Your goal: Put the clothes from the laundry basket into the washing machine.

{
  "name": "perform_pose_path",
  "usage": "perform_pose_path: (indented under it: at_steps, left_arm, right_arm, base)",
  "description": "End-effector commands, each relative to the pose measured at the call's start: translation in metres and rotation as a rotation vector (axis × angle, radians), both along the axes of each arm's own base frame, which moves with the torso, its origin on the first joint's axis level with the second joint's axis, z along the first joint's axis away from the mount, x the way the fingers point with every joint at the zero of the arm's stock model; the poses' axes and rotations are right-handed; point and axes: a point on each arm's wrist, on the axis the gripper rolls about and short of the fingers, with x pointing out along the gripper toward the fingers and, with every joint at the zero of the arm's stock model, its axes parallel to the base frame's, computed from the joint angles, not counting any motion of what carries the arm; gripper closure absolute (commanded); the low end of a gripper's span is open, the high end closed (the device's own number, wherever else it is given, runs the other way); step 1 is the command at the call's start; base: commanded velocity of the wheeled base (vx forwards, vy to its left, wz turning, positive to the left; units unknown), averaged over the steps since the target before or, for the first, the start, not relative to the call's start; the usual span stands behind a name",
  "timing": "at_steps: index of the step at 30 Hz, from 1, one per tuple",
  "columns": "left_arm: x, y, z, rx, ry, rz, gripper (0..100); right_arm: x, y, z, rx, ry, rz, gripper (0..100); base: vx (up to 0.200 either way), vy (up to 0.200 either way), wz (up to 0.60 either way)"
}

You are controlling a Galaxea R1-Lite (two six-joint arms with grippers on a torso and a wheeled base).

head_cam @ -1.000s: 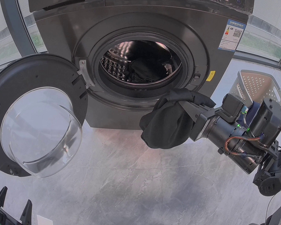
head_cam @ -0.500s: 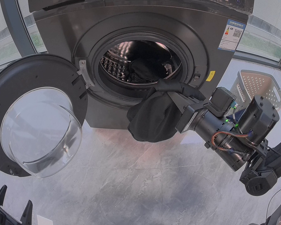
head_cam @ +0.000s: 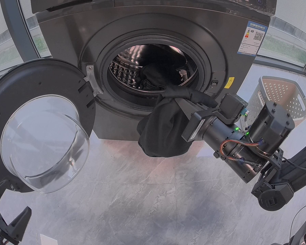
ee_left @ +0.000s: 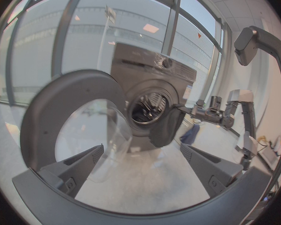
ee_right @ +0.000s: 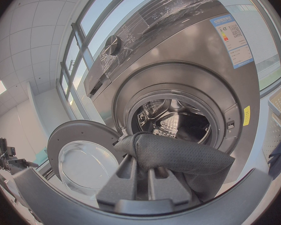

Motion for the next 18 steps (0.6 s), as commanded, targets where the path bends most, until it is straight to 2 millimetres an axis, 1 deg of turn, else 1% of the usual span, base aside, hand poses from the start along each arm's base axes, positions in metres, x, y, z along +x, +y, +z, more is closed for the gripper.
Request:
perform_pose_path:
  at_steps: [1, 2, 3, 7, 9, 10, 11, 12, 14, 15, 16, 18]
  left_arm:
    - [0.062, -0.011, -0.001, 0.023, 0.277, -0.283, 0]
    - [0.062, -0.011, -0.001, 0.023, 0.277, -0.283, 0]
    - [0.082, -0.021, 0.002, 0.028, 0.300, -0.360, 0]
    - [0.117, -0.037, -0.003, 0.044, 0.350, -0.409, 0]
    - [0.134, -0.050, -0.005, 0.052, 0.353, -0.451, 0]
    - [0.143, -0.055, -0.006, 0.056, 0.353, -0.457, 0]
    - [0.144, -0.056, -0.006, 0.056, 0.352, -0.457, 0]
    - [0.156, -0.062, -0.009, 0.061, 0.349, -0.447, 0]
    - [0.170, -0.072, -0.011, 0.063, 0.346, -0.447, 0]
    - [0.171, -0.073, -0.011, 0.064, 0.347, -0.450, 0]
    - [0.184, -0.082, -0.014, 0.066, 0.352, -0.464, 0]
    - [0.200, -0.090, -0.019, 0.065, 0.357, -0.468, 0]
  right_arm:
    - [0.016, 0.015, -0.002, 0.008, -0.012, 0.003, 100]
    - [0.016, 0.015, -0.002, 0.008, -0.012, 0.003, 100]
    - [0.016, 0.015, 0.001, 0.013, -0.018, 0.005, 100]
    - [0.019, 0.014, 0.005, 0.019, -0.025, -0.003, 100]
    - [0.022, 0.011, 0.005, 0.021, -0.027, -0.014, 100]
    - [0.022, 0.010, 0.006, 0.023, -0.028, -0.015, 100]
    - [0.022, 0.010, 0.006, 0.023, -0.028, -0.015, 100]
    - [0.023, 0.009, 0.007, 0.024, -0.029, -0.016, 100]
    - [0.023, 0.010, 0.007, 0.024, -0.028, -0.018, 100]
    - [0.023, 0.010, 0.007, 0.024, -0.028, -0.016, 100]
    - [0.024, 0.011, 0.009, 0.024, -0.026, -0.022, 100]
    - [0.029, 0.009, 0.011, 0.029, -0.020, -0.043, 100]
  base:
    - [0.000, 0.000, 0.00]
    - [0.000, 0.000, 0.00]
    - [0.000, 0.000, 0.00]
    - [0.000, 0.000, 0.00]
    - [0.000, 0.000, 0.00]
    - [0.000, 0.000, 0.00]
    - [0.000, 0.000, 0.00]
    - [0.000, 0.000, 0.00]
    - [0.000, 0.000, 0.00]
    - [0.000, 0.000, 0.00]
    - [0.000, 0.000, 0.00]
    - [0.000, 0.000, 0.00]
